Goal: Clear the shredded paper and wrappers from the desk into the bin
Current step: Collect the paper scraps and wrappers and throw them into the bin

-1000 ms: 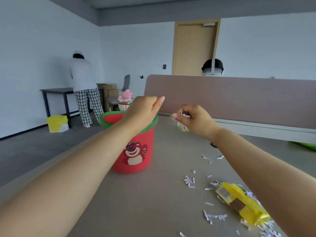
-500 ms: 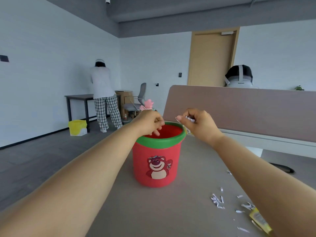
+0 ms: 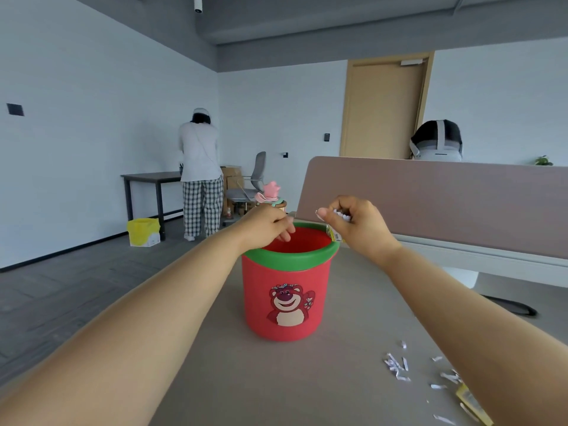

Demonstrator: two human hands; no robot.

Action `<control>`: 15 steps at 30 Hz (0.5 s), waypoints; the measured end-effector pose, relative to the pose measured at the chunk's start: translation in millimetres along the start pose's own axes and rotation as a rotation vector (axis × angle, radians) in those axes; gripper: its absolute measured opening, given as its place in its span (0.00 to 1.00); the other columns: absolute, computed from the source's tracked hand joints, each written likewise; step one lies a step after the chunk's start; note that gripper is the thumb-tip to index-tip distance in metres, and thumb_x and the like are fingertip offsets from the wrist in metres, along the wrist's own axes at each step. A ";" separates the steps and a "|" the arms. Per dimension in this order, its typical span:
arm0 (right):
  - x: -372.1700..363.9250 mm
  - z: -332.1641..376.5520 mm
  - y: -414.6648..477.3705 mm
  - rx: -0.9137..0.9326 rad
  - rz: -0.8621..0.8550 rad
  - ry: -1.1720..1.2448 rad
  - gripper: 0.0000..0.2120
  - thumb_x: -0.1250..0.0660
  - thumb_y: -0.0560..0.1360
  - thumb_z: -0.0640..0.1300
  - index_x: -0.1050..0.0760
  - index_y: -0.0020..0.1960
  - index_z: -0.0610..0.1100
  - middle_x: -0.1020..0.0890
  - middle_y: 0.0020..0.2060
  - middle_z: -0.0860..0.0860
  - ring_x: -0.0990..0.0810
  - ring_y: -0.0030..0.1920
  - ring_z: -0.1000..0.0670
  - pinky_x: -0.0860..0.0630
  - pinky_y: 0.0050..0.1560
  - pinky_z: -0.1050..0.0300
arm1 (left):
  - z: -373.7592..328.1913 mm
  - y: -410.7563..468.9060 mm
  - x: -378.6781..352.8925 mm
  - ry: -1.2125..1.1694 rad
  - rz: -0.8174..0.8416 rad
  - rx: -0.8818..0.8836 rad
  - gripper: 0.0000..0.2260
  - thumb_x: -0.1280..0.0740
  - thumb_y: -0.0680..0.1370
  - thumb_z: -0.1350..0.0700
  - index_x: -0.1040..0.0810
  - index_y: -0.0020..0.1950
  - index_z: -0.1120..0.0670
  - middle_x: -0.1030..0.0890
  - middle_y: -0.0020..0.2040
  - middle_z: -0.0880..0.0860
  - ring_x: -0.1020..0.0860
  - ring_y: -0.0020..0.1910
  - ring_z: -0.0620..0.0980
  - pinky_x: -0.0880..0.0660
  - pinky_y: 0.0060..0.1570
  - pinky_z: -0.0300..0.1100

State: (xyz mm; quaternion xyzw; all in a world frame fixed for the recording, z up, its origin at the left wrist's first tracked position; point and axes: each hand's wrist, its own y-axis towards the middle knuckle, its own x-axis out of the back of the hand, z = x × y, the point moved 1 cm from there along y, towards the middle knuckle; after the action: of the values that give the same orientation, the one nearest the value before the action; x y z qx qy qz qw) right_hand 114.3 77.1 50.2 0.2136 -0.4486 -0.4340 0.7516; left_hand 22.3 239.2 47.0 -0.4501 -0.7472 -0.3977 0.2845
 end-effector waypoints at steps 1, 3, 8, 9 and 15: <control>-2.1 2.5 1.7 -0.001 0.002 0.013 0.13 0.33 0.73 0.48 0.30 0.33 0.46 0.30 0.25 0.51 0.32 0.25 0.56 0.35 0.27 0.71 | 3.2 -5.6 2.0 0.055 -0.043 -0.011 0.12 0.43 0.80 0.53 0.20 0.48 0.55 0.16 0.48 0.54 0.21 0.39 0.45 0.26 0.47 0.43; -8.6 10.4 10.0 0.009 -0.024 0.052 0.13 0.34 0.74 0.48 0.29 0.33 0.45 0.29 0.25 0.50 0.32 0.25 0.57 0.35 0.26 0.71 | 14.5 -18.5 4.6 0.245 -0.218 -0.035 0.12 0.41 0.79 0.51 0.20 0.46 0.54 0.17 0.47 0.52 0.24 0.36 0.45 0.29 0.48 0.44; -42.3 22.4 31.3 -0.007 0.057 0.041 0.12 0.34 0.74 0.48 0.25 0.37 0.40 0.28 0.26 0.50 0.31 0.26 0.57 0.36 0.29 0.70 | 39.3 -50.7 -4.7 0.164 -0.315 -0.025 0.17 0.44 0.80 0.51 0.20 0.44 0.59 0.25 0.49 0.51 0.28 0.54 0.50 0.33 0.56 0.42; -50.4 17.9 31.8 -0.039 0.151 -0.009 0.13 0.34 0.74 0.49 0.24 0.40 0.39 0.24 0.29 0.47 0.30 0.30 0.55 0.33 0.33 0.65 | 40.4 -54.7 -7.1 0.161 -0.306 -0.015 0.18 0.45 0.80 0.51 0.21 0.44 0.61 0.26 0.48 0.51 0.29 0.55 0.51 0.34 0.56 0.41; -54.5 14.1 24.5 -0.107 0.351 -0.152 0.11 0.37 0.75 0.52 0.20 0.39 0.48 0.17 0.47 0.47 0.22 0.47 0.49 0.27 0.51 0.55 | 37.7 -57.8 -16.5 0.174 -0.403 -0.028 0.19 0.45 0.80 0.51 0.21 0.46 0.63 0.23 0.50 0.56 0.30 0.57 0.53 0.34 0.57 0.43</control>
State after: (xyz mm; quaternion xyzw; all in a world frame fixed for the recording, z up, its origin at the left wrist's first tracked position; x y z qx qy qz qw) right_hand 101.4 137.2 48.1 0.0585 -0.5108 -0.3345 0.7897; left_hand -25.0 247.8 -5.1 -0.2596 -0.7890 -0.4942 0.2566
